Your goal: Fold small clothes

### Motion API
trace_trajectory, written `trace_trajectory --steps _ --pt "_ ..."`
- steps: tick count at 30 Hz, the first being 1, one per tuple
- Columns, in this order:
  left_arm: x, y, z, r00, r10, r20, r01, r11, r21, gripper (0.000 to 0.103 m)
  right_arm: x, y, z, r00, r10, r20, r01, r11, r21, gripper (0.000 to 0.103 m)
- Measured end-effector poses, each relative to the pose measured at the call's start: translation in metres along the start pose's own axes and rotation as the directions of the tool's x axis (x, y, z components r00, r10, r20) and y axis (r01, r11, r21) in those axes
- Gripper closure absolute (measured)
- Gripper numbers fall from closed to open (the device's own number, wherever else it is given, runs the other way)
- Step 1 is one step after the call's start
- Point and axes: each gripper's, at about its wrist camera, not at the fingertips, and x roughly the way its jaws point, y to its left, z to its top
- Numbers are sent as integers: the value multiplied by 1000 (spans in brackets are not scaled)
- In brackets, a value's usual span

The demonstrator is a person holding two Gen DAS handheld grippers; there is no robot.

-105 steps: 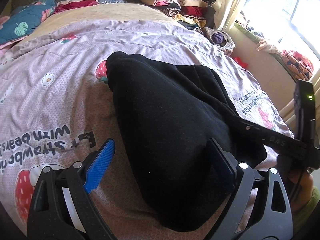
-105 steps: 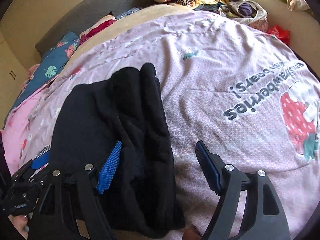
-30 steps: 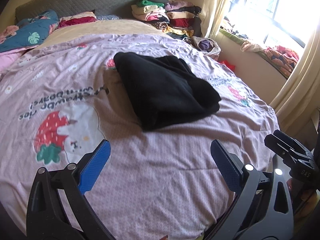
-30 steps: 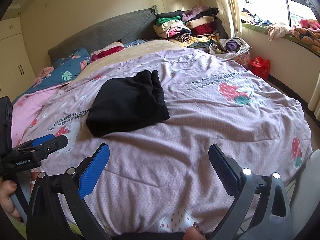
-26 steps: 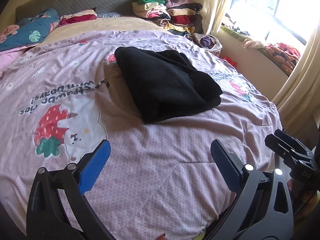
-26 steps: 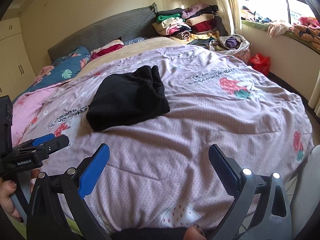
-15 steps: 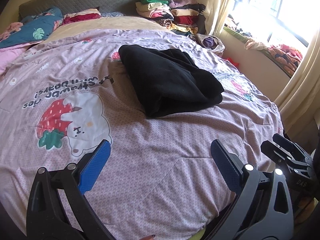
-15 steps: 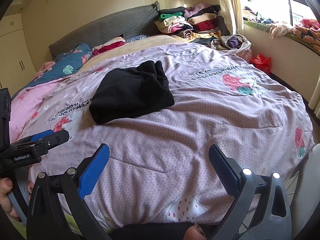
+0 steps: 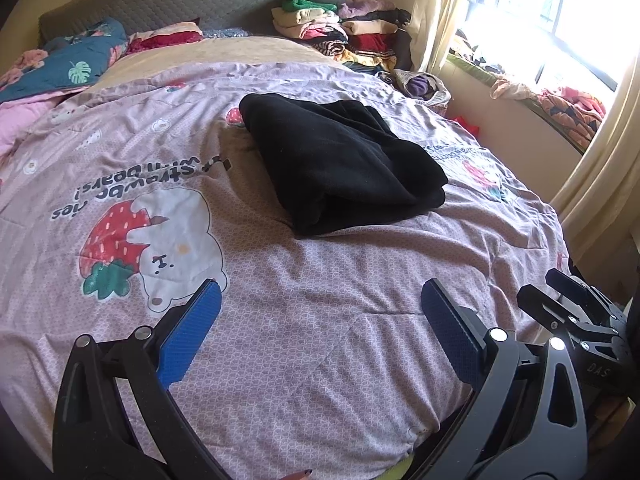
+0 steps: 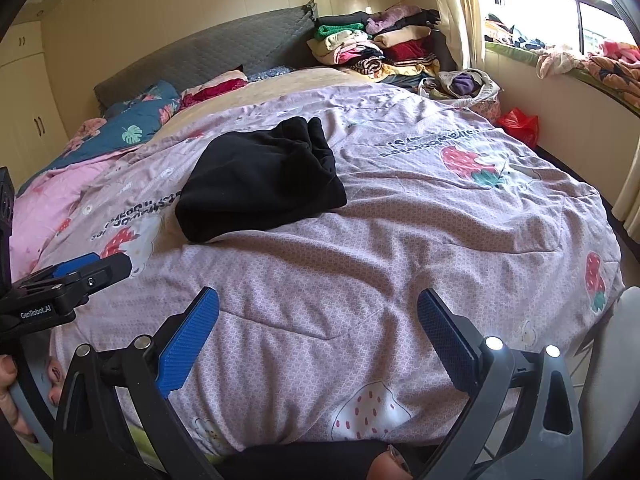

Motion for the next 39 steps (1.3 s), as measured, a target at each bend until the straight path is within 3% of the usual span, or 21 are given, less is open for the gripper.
trace_trajectory --steps 39 --pt "-3 4 0 1000 29 0 -29 1000 -7 9 0 1 -2 1000 -7 1 7 1000 -4 4"
